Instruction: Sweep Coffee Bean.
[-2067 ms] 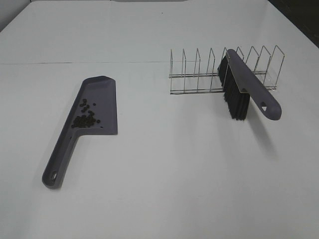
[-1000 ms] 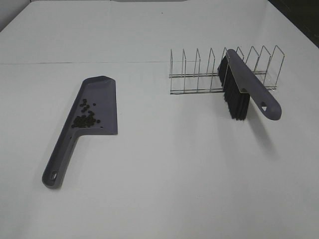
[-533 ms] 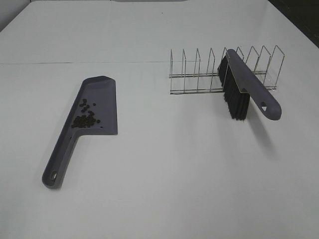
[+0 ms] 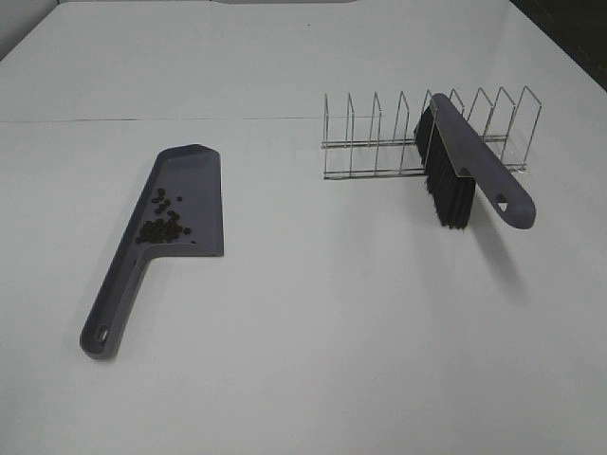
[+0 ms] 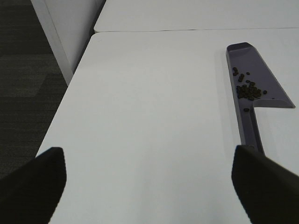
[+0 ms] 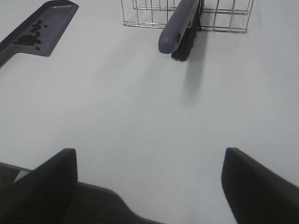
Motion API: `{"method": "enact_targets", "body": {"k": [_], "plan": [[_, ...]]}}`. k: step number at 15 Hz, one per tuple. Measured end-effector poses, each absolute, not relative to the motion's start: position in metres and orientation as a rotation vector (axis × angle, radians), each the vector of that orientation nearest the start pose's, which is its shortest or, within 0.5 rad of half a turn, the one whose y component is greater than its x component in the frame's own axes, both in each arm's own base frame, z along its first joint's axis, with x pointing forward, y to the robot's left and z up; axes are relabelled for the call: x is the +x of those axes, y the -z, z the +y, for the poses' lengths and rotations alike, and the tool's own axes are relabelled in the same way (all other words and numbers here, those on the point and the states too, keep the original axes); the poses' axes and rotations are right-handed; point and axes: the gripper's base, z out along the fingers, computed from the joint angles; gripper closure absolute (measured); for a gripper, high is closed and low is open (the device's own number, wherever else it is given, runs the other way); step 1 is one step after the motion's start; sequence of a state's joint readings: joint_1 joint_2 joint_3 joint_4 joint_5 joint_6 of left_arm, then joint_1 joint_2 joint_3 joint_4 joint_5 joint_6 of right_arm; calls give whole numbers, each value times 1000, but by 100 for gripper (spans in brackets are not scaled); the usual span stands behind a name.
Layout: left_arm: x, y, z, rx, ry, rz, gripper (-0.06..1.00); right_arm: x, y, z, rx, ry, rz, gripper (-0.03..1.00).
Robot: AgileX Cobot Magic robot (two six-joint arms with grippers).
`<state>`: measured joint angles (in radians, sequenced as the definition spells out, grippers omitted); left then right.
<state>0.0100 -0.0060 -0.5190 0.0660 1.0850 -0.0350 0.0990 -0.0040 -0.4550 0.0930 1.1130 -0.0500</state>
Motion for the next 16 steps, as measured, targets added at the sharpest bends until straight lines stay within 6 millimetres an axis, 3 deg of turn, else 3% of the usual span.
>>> {"method": "enact_targets", "body": {"k": [16], "plan": [[-9, -281, 5, -51, -63, 2042, 6, -4, -261, 7, -164, -142, 2131, 18]]}}
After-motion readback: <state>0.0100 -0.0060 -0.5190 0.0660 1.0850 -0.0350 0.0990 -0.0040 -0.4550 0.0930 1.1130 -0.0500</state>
